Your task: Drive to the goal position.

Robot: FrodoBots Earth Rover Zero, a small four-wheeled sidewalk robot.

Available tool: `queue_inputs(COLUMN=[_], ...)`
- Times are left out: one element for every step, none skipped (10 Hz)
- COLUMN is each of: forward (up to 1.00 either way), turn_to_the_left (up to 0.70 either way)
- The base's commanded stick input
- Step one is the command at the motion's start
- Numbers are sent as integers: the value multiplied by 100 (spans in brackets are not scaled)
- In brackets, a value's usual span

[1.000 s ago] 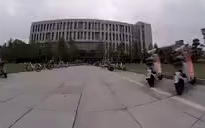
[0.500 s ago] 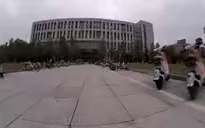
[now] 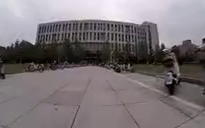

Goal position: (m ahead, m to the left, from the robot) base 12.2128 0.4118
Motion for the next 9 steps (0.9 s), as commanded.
queue_inputs(forward=[70, 70, 70, 70, 70, 70, 70, 70, 70], turn_to_the_left=[0, 0, 0, 0, 0, 0, 0, 0, 0])
